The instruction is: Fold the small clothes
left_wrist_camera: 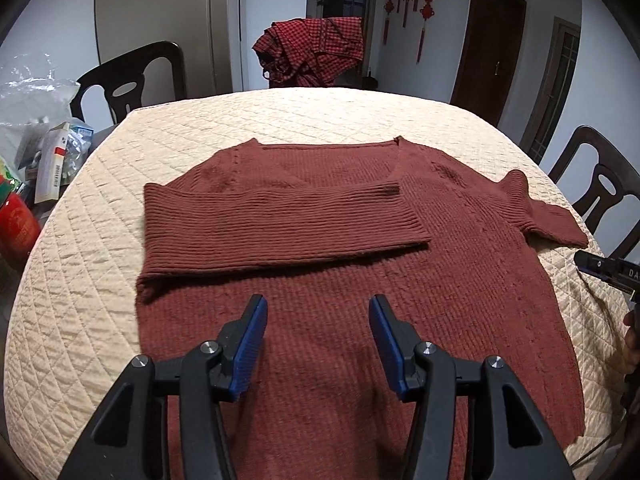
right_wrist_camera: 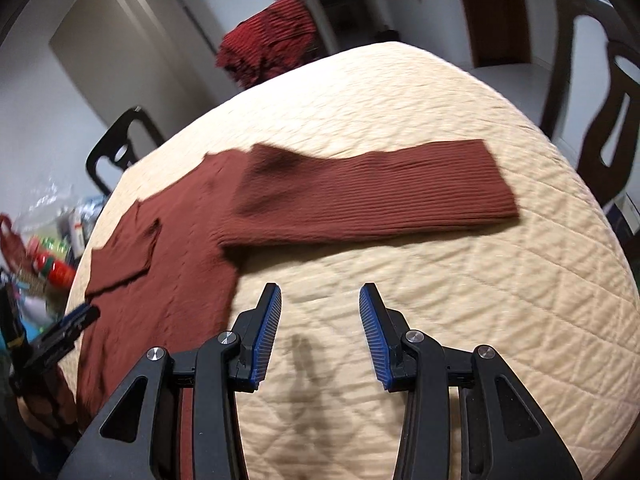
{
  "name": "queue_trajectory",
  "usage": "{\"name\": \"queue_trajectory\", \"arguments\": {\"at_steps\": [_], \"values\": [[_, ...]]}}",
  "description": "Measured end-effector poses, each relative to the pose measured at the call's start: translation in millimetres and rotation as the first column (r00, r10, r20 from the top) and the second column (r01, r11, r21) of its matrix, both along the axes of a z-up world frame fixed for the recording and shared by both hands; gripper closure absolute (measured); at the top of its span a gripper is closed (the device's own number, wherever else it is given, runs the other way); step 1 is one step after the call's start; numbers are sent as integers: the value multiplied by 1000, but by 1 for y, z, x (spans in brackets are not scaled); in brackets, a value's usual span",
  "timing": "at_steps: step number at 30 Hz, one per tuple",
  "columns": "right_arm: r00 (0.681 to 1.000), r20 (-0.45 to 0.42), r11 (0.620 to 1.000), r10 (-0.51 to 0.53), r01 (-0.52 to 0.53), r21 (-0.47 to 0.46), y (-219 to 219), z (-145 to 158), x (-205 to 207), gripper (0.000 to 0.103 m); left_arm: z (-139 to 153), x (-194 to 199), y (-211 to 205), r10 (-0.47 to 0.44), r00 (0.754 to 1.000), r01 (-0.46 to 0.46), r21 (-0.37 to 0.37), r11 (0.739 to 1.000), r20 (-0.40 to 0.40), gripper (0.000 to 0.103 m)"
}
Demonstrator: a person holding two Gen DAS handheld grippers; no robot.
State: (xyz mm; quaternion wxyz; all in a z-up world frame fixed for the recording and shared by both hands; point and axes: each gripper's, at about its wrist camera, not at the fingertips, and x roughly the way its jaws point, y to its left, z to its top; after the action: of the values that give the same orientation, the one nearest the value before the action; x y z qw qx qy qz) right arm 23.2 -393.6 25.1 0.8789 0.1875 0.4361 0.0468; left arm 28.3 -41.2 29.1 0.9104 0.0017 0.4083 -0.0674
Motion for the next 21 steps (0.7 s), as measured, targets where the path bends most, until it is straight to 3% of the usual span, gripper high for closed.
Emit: {"name": "queue_trajectory", "arguments": {"at_steps": [6,11,21], "values": [[994,-9,994,-108,108,21,-30,-4,0,60,-17,3,2,21,999,-21,5,1000,-42,45],[986,-9,983,-166,166,78,-49,-6,2,60,-19,-4,7,20,999,-21,-12,1000,-30,41],[955,0,933,-297,290,213,-79,-9,19,60,-21,-4,7,11,999,-12,-16,1000,-32,36]]}}
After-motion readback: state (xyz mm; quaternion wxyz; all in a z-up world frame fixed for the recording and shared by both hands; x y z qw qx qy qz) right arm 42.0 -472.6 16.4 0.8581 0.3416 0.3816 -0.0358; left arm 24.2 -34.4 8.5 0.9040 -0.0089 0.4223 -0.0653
